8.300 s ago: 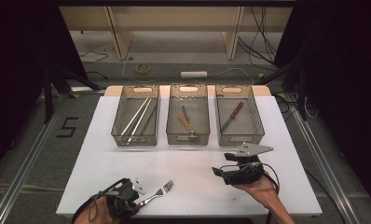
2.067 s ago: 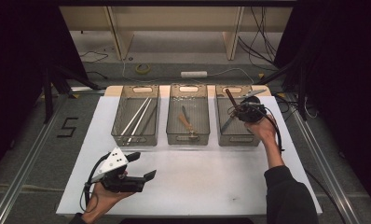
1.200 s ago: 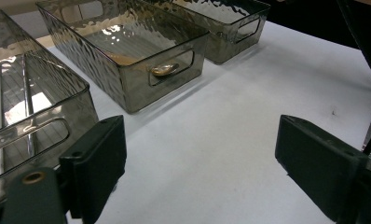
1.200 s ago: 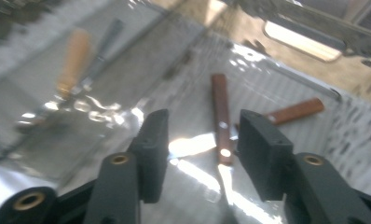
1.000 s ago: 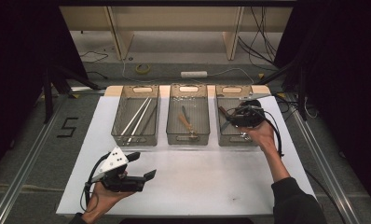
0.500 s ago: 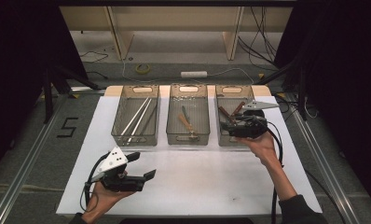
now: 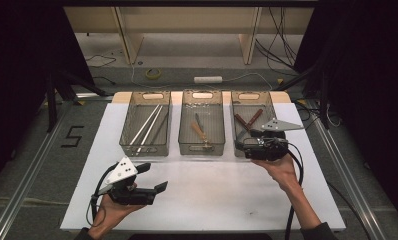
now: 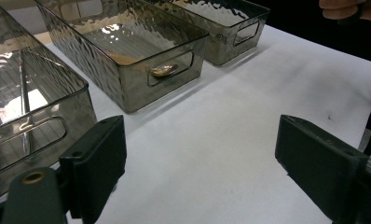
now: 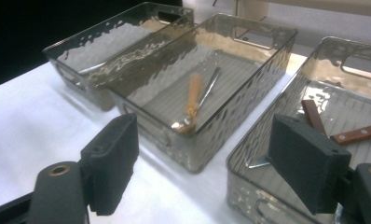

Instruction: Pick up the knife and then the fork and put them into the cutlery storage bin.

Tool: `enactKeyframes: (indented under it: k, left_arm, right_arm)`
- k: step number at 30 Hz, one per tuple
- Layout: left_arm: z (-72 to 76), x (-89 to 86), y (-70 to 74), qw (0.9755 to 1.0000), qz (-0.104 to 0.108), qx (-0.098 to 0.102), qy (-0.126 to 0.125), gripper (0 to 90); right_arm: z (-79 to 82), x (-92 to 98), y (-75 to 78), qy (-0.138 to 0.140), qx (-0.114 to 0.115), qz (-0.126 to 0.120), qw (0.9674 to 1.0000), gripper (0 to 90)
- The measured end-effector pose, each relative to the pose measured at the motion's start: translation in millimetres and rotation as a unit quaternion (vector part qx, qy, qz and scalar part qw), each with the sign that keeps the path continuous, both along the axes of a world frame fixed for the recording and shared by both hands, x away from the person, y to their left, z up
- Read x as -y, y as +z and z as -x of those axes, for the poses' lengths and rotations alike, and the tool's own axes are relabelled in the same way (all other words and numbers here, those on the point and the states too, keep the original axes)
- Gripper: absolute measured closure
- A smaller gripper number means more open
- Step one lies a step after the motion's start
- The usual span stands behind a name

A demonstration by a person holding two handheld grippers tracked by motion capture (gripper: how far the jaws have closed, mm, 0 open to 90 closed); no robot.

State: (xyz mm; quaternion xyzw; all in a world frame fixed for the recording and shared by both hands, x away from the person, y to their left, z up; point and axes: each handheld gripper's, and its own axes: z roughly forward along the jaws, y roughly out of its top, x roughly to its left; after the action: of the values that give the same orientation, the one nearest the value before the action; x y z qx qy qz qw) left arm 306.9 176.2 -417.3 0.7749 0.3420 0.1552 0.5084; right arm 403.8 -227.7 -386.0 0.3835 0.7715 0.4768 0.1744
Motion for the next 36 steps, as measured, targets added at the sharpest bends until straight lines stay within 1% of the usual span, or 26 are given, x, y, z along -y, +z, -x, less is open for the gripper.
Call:
enactKeyframes:
  k: [8, 10, 11, 14, 16, 19, 23, 27, 29, 36]
  left_arm:
    - [-1.3, -1.4, -0.1, 1.0, 0.006, -0.003, 0.001, 16.0]
    - [-1.3, -1.5, -0.6, 1.0, 0.003, -0.004, 0.001, 16.0]
    - [-1.0, -1.7, -0.5, 1.0, 0.0, -0.003, 0.001, 16.0]
    - [-1.0, -1.4, 0.1, 1.0, 0.006, -0.002, 0.002, 16.1]
    - [-1.1, -0.8, -0.5, 1.0, 0.002, -0.004, 0.0, 16.1]
    - [-0.6, -0.7, -0.7, 1.0, 0.003, -0.004, -0.002, 16.1]
    - [0.0, -1.7, -0.7, 1.0, 0.004, -0.003, -0.001, 16.0]
    - [0.6, -2.3, -0.6, 1.0, 0.006, -0.005, -0.003, 16.0]
    - [0.8, -2.2, -0.4, 1.0, 0.007, -0.005, -0.003, 16.0]
    - [0.8, -2.1, -0.3, 0.9999, 0.015, -0.005, -0.003, 16.0]
  right_arm:
    - [17.4, 6.6, -5.2, 0.014, 0.004, -0.017, 0.9997, 24.4]
    - [21.7, 7.6, -6.5, 0.019, 0.004, -0.025, 0.9995, 24.0]
    - [23.6, 7.8, -7.3, 0.021, 0.004, -0.028, 0.9994, 23.8]
    - [30.6, 7.5, -10.2, 0.028, 0.005, -0.039, 0.9988, 23.2]
    - [35.1, 6.7, -12.0, 0.034, 0.004, -0.041, 0.9986, 22.8]
    - [42.2, 5.7, -14.6, 0.041, 0.002, -0.053, 0.9978, 22.8]
    - [51.2, 2.8, -16.5, 0.046, 0.002, -0.05, 0.9977, 22.5]
    - [59.7, 1.6, -20.3, 0.05, 0.005, -0.055, 0.9972, 22.5]
    - [63.5, 1.5, -23.2, 0.052, 0.005, -0.053, 0.9972, 22.4]
    - [74.2, 3.4, -34.4, 0.057, -0.003, -0.053, 0.997, 21.6]
